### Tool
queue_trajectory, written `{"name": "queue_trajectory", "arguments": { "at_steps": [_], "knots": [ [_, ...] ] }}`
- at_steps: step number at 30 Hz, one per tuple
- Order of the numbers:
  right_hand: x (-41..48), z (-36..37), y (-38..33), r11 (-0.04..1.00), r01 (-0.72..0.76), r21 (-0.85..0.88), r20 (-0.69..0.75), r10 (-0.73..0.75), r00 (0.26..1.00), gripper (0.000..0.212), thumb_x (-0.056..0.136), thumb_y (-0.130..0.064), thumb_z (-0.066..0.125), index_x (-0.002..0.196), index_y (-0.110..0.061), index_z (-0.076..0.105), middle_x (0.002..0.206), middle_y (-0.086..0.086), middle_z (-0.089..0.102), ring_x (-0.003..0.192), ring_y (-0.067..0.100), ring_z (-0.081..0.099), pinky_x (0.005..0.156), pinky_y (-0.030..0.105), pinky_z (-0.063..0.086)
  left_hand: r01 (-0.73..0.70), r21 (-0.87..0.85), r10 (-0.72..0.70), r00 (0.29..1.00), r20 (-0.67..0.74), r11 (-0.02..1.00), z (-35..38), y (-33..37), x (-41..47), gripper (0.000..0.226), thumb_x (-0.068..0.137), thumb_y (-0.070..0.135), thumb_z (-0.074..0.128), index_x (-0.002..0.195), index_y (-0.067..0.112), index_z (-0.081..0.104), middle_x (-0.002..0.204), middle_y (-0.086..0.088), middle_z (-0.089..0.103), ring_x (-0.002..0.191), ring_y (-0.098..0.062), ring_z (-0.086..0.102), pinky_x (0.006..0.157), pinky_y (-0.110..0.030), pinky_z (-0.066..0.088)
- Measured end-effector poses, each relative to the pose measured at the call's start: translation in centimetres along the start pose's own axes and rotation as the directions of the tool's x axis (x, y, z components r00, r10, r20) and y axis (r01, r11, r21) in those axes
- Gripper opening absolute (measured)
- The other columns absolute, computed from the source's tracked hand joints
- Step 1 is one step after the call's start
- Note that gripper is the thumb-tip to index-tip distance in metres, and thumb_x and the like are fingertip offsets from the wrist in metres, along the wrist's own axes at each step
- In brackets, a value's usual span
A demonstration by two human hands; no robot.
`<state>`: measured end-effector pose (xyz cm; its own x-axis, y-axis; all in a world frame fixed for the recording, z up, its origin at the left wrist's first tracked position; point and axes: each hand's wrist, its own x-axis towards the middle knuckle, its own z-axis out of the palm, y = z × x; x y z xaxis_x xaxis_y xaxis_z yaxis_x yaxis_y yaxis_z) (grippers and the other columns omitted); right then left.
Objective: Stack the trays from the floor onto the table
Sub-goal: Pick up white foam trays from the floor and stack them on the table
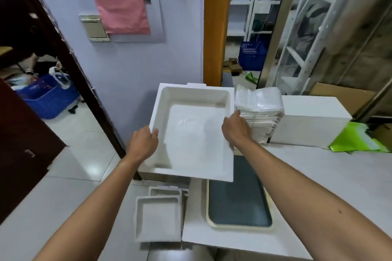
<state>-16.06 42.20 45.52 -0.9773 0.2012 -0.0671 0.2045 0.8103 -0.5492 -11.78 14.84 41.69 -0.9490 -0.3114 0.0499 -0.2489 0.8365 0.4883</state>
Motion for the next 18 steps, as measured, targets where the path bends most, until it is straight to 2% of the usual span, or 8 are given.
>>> {"name": "queue_trajectory", "arguments": {
  "at_steps": [3, 5, 9, 12, 15, 18],
  "knots": [
    [-0.1, -2.1, 1.8, 1.0, -0.02, -0.004, -0.019, 0.02, 1.0, 0.042, 0.106, -0.026, 0.034, 0.14, -0.002, 0.035, 0.131, 0.022, 0.059, 0.117, 0.041, 0.057, 0.08, 0.041, 0.035, -0.048, -0.058, 0.05, 0.998, 0.031, 0.997, 0.1, 1.9, -0.9, 0.04, 0.098, 0.041, 0.03, 0.09, 0.01, 0.053, 0.095, -0.013, 0.064, 0.089, -0.037, 0.055, 0.079, -0.044, 0.046],
    [-0.3, -3.9, 3.3, 1.0, -0.028, 0.0, -0.017, 0.028, 0.999, 0.044, 0.106, -0.028, 0.034, 0.142, -0.003, 0.034, 0.131, 0.021, 0.059, 0.117, 0.04, 0.057, 0.079, 0.04, 0.034, -0.065, -0.144, 0.071, 0.997, 0.038, 0.987, -0.1, 4.0, -2.3, 0.04, 0.096, 0.04, 0.032, 0.092, 0.008, 0.055, 0.09, -0.014, 0.063, 0.088, -0.039, 0.058, 0.075, -0.042, 0.046],
    [-0.8, -6.7, 6.3, 0.999, -0.024, -0.026, -0.033, 0.023, 0.999, 0.044, 0.104, -0.029, 0.034, 0.14, -0.003, 0.035, 0.13, 0.022, 0.059, 0.117, 0.04, 0.056, 0.083, 0.041, 0.041, -0.053, -0.346, 0.077, 0.995, 0.057, 0.937, 0.7, 8.0, -6.2, 0.033, 0.104, 0.03, 0.037, 0.115, 0.01, 0.059, 0.103, -0.006, 0.065, 0.098, -0.03, 0.059, 0.078, -0.037, 0.044],
    [-1.6, -7.9, 8.6, 0.999, -0.052, -0.017, -0.071, 0.051, 0.996, 0.047, 0.103, -0.028, 0.035, 0.144, -0.007, 0.032, 0.134, 0.022, 0.056, 0.114, 0.04, 0.057, 0.084, 0.042, 0.041, -0.045, -0.391, 0.066, 0.997, 0.039, 0.919, 2.6, 9.7, -8.1, 0.038, 0.105, 0.032, 0.035, 0.125, 0.009, 0.058, 0.113, -0.006, 0.065, 0.109, -0.032, 0.058, 0.088, -0.041, 0.047],
    [-3.1, -8.4, 11.1, 0.994, -0.093, 0.049, -0.11, 0.098, 0.989, 0.056, 0.098, -0.028, 0.039, 0.151, -0.014, 0.028, 0.131, 0.017, 0.06, 0.106, 0.038, 0.06, 0.081, 0.04, 0.042, -0.041, -0.408, 0.064, 0.997, 0.043, 0.912, 4.2, 11.0, -9.4, 0.039, 0.105, 0.032, 0.033, 0.125, 0.008, 0.057, 0.114, -0.006, 0.065, 0.112, -0.032, 0.056, 0.088, -0.04, 0.048],
    [-4.5, -8.2, 13.2, 0.981, -0.153, 0.122, -0.079, 0.163, 0.983, 0.046, 0.097, -0.03, 0.043, 0.14, -0.014, 0.041, 0.12, 0.013, 0.063, 0.099, 0.033, 0.059, 0.078, 0.037, 0.042, -0.049, -0.375, 0.07, 0.997, 0.043, 0.926, 5.1, 12.1, -10.4, 0.036, 0.106, 0.031, 0.033, 0.121, 0.007, 0.055, 0.115, -0.009, 0.063, 0.114, -0.034, 0.051, 0.084, -0.038, 0.04]
  ]
}}
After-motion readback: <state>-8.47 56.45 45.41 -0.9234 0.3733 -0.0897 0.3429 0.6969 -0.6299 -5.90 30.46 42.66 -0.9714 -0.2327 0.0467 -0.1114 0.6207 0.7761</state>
